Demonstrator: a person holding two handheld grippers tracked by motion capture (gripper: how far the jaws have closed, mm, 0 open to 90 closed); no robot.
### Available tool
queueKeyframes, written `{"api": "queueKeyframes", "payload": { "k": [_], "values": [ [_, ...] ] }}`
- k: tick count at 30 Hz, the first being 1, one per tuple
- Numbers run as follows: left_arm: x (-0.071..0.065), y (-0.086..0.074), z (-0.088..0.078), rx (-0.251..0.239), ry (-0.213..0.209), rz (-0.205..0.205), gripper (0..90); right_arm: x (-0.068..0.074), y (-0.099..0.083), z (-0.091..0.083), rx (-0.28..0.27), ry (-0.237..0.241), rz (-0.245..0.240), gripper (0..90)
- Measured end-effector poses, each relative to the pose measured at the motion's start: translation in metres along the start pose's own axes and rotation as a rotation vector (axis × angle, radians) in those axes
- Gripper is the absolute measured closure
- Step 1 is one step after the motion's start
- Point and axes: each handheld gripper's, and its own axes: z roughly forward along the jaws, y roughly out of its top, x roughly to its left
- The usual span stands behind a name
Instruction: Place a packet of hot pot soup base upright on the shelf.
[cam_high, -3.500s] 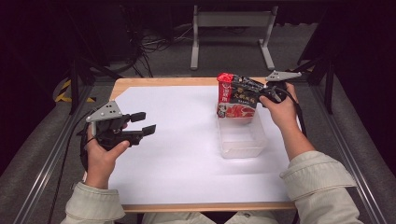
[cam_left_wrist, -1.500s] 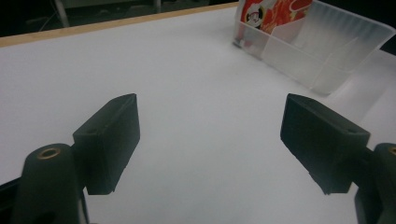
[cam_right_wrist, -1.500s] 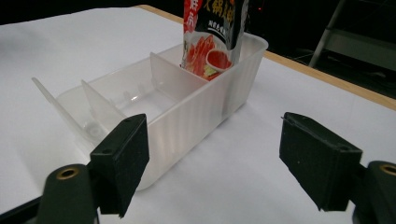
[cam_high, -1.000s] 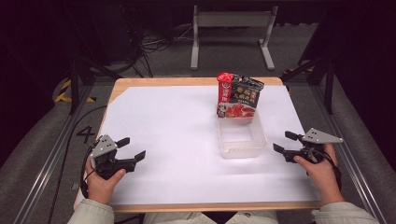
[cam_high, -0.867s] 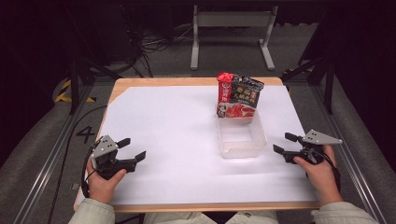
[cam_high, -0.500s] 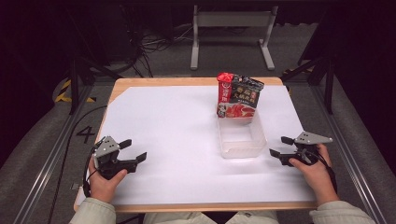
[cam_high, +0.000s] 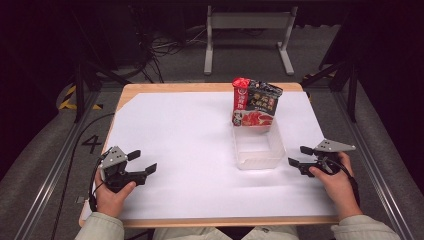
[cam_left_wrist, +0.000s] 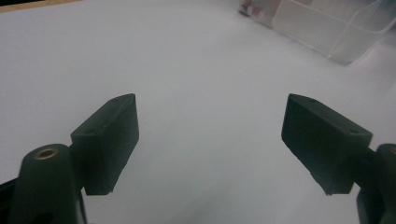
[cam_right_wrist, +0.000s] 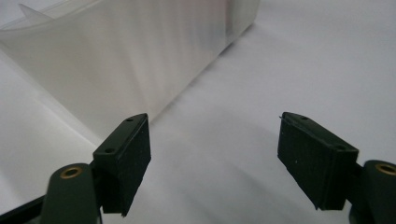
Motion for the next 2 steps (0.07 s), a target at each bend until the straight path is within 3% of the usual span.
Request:
{"api": "queueKeyframes", "payload": {
  "k": [2],
  "values": [
    [0.0002,-0.0001,0.0005,-0.001,0.001,-0.001,20.0,0.0025,0.0011,0.0005,-0.003,0.005,-0.007,25.4]
  ]
}}
